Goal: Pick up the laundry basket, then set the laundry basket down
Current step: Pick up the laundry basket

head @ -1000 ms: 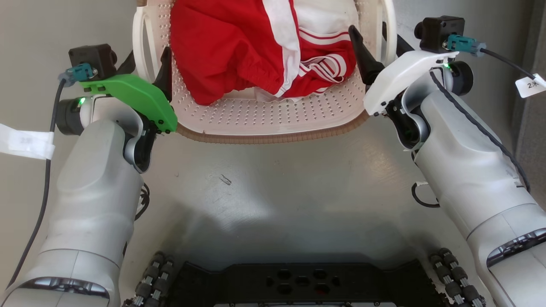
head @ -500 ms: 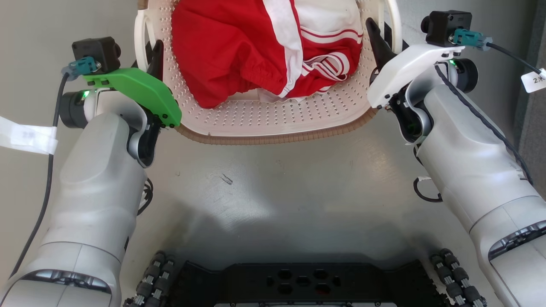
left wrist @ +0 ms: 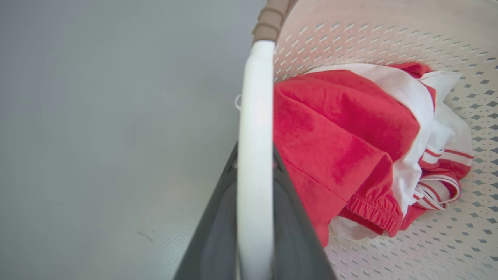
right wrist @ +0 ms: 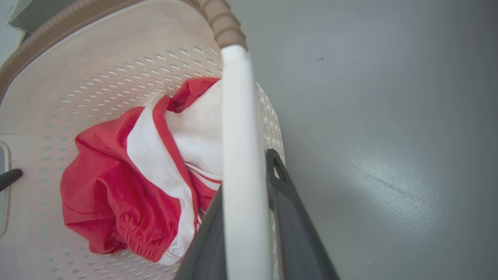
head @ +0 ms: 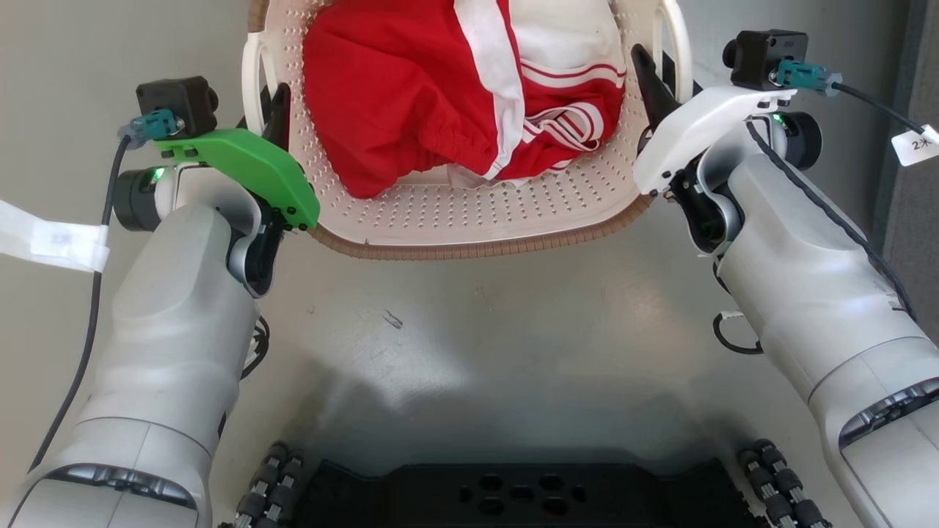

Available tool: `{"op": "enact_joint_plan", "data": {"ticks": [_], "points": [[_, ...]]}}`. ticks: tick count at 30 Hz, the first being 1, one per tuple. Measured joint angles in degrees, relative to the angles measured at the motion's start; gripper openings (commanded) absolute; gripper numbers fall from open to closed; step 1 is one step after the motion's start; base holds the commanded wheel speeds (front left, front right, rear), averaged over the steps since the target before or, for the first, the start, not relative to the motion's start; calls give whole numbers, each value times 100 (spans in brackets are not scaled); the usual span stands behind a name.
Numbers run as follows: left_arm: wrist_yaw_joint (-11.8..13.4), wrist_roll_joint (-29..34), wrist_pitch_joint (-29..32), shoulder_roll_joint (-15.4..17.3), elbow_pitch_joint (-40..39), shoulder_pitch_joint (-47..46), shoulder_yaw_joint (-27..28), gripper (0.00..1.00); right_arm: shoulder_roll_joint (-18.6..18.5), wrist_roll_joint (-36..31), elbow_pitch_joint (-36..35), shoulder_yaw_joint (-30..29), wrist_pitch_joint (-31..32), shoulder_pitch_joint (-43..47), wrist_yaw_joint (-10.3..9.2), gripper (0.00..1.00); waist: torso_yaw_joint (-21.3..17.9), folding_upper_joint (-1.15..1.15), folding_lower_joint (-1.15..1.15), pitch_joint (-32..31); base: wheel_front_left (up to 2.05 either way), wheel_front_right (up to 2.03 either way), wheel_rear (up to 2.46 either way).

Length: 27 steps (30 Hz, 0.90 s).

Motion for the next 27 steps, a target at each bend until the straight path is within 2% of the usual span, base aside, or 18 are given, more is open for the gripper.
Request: {"op": "enact_joint_plan", "data": {"ticks": [11,27], "points": [[0,-196,-58,1,119,8,-159,0,2,143,137,163,-49,2,42,0,-14,0,0,-348,0,0,0],[-1,-467,-47,-7,405,329,-437,0,24,587,319,514,-70,396,62,0,-86,0,0,-1256,0,0,0]]}}
